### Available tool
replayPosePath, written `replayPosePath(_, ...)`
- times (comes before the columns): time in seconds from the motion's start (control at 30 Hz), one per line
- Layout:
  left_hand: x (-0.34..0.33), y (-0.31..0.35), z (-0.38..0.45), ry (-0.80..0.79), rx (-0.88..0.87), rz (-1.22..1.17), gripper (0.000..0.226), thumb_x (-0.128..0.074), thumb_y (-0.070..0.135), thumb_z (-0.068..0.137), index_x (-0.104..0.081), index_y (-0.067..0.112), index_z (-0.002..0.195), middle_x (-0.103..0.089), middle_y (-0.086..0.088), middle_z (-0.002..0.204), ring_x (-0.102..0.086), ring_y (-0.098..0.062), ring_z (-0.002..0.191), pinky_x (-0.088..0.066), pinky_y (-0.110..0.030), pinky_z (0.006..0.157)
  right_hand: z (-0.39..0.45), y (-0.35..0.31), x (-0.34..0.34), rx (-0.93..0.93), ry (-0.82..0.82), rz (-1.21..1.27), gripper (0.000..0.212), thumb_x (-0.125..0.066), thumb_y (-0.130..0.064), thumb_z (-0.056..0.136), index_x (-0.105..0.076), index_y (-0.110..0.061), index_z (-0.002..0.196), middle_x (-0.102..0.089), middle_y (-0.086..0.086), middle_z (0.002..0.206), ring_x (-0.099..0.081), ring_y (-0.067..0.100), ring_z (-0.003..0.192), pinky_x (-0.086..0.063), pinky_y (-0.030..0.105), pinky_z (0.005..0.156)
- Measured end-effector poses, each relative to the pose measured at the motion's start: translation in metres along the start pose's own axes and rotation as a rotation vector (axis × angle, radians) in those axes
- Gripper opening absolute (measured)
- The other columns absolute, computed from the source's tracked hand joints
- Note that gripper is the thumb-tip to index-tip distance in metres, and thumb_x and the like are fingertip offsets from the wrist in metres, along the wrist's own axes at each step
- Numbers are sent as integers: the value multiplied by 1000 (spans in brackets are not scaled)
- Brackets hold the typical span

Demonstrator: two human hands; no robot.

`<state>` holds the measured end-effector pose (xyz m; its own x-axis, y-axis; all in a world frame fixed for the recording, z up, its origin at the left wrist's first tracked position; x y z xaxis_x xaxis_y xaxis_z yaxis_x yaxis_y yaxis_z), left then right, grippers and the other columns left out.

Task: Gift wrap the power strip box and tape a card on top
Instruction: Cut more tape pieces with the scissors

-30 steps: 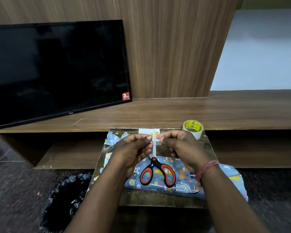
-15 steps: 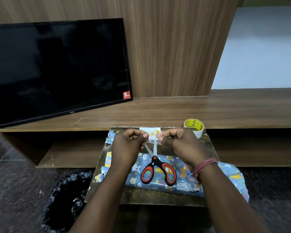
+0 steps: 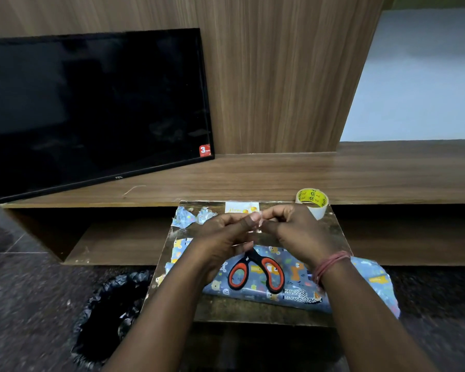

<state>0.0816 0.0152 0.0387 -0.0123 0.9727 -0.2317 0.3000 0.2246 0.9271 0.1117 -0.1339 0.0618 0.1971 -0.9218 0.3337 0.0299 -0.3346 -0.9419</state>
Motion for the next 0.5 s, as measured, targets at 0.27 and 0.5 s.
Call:
replayPosePath(0.27,1,-11,0,43,18,-41,36,-82,24,83,-72,-1,106,-73,-14,97,-69,-18,84,-61,-28,77,-13,-11,-13,150,67,-346,9,-77,-23,76,-68,-23,73,-66,-5,65,-60,7,59,-48,31,58)
replayPosePath(0.5,-3,-13,-1,-10,22,-72,18,-67,-4,92,-69,-5,109,-74,-15,95,-73,-17,78,-63,-26,71,-17,-5,4,64,-92,-167,7,-79,-10,85,-78,-15,89,-75,5,81,-66,9,73,-58,38,82)
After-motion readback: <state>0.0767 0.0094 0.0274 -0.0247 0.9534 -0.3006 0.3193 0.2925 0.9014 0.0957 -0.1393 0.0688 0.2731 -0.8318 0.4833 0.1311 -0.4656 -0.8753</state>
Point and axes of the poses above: each hand's wrist, its own z-axis towards the middle knuckle, its own x-axis out of the back of the hand, y = z × x, the point moved 7 cm from there along z, towards the middle knuckle
